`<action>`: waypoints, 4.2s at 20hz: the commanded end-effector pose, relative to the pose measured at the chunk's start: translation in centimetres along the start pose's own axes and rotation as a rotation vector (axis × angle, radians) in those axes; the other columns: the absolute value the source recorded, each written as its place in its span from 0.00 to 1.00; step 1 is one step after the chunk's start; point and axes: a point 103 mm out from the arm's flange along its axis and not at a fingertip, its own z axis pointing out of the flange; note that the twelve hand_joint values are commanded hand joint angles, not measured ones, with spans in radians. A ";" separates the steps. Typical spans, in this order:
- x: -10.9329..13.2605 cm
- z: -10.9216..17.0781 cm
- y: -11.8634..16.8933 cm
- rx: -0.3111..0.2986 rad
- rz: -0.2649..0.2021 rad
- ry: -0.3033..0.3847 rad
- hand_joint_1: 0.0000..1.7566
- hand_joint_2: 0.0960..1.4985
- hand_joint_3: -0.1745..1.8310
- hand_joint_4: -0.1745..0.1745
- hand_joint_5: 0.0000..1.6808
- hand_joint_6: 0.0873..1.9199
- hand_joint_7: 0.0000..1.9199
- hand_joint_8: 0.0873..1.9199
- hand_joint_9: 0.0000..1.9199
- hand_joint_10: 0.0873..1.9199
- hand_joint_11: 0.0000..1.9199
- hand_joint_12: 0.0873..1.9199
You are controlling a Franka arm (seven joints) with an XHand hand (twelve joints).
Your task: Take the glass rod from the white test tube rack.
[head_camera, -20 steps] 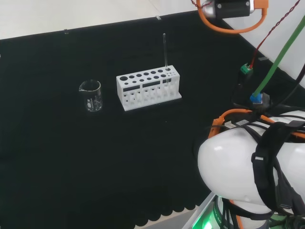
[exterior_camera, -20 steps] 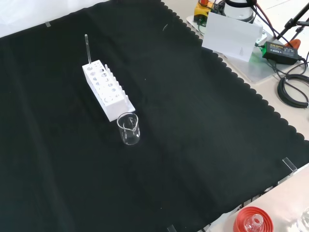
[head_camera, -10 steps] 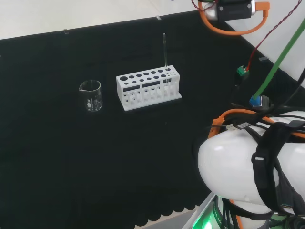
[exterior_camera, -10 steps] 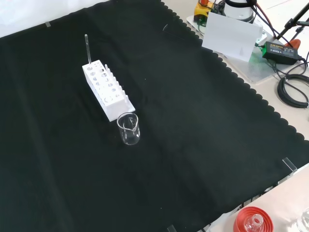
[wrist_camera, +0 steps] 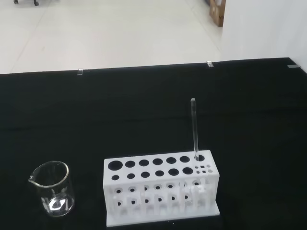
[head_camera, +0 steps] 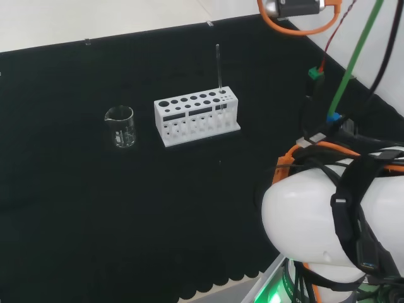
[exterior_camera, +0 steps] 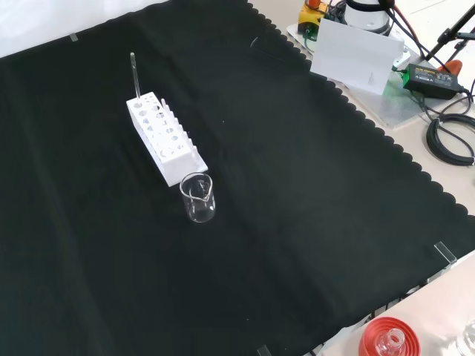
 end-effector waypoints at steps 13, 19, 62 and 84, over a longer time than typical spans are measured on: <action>-3.5 2.4 12.7 0.062 0.022 0.049 0.34 0.58 0.30 0.30 0.27 0.00 0.21 0.41 0.25 0.43 0.17 0.74; -3.7 4.5 16.3 0.053 0.006 0.049 0.34 0.59 0.30 0.30 0.29 0.02 0.22 0.41 0.26 0.42 0.18 0.73; -6.7 21.6 26.4 0.252 -0.125 0.100 0.35 0.56 0.32 0.15 0.22 0.35 0.37 0.43 0.46 0.37 0.39 0.65; -4.2 22.7 25.7 0.285 -0.222 0.056 0.34 0.57 0.33 0.07 0.25 0.40 0.43 0.41 0.51 0.36 0.44 0.63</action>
